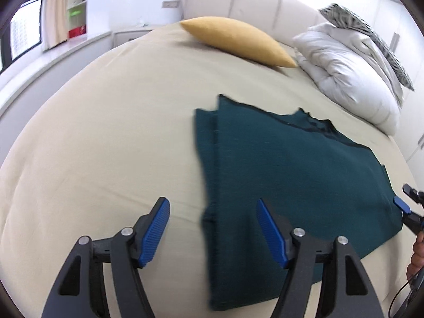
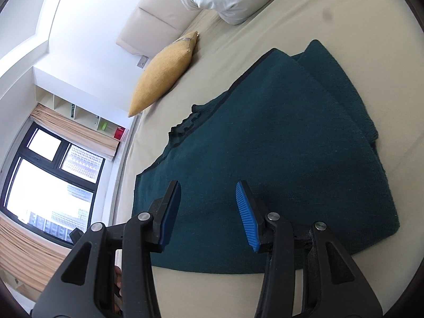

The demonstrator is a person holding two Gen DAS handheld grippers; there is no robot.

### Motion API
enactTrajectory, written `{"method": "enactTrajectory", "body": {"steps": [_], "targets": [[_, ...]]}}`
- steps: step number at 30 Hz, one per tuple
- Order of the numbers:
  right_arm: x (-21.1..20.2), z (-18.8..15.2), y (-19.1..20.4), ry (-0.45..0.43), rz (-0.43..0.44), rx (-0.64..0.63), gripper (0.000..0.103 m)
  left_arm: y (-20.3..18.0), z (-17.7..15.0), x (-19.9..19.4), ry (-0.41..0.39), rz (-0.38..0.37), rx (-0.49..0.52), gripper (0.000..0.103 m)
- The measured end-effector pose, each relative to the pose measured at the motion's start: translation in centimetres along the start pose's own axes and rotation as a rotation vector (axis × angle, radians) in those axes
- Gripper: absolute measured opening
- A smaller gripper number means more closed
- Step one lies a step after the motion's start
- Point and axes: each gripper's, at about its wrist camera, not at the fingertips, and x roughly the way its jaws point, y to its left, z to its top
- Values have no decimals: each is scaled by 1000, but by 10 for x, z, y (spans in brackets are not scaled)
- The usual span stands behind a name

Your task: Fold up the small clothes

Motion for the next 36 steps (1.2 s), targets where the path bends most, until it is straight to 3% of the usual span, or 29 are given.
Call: {"method": "enactTrajectory", "body": {"steps": [8,18,20,22,25,28,33,35,36], "targets": [[7,0,8,13,7,-15,43,4,1,-3,-11,74,20,70],[28,0,27,50,16,-65,46,4,8,5,9,45,17,70],[36,1,33,67,24,-79,47,6,10,11,41,-29,-17,70],[43,1,41,89,33,-97,47,15,14,23,96,-168,-118,70],[59,4,56,138,82,-121,47,31,21,37,154,-315,-253,70],[72,6,71,176,124,-146,47,42,28,48,209,-427,-347,66],[99,5,93,246,194,-175,47,58,28,70,286,-561,-494,52],[110,3,100,280,229,-176,47,68,26,78,301,-587,-570,37],[114,2,103,294,242,-178,47,71,26,81,306,-591,-587,35]]}}
